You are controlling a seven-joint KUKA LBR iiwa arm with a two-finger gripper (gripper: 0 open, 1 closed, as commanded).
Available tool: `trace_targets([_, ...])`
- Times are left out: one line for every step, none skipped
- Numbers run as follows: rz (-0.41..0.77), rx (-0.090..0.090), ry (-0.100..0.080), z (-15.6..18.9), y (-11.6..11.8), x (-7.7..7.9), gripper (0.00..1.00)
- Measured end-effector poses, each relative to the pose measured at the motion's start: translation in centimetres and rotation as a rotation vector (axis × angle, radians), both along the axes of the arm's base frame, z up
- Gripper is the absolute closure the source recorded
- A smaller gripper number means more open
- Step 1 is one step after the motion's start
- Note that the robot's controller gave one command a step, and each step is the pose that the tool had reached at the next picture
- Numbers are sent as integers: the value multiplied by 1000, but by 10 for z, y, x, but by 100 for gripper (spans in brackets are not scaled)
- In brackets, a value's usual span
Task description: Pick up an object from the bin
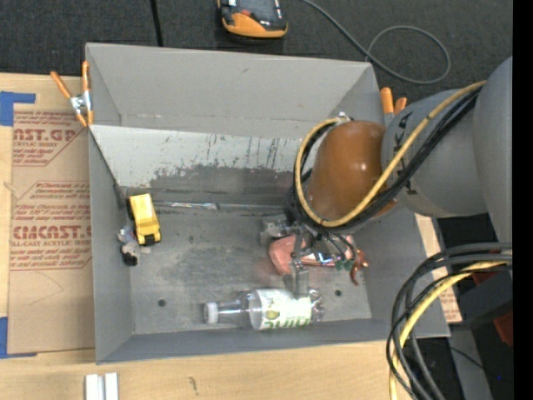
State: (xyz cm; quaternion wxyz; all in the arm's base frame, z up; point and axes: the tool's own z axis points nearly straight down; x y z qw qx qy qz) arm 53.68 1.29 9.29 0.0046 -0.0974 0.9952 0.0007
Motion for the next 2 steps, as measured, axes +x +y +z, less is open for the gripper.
trace_targets([318,-2,6,36,-10,-25,0])
trace_targets([340,-4,6,50,-23,-4,0])
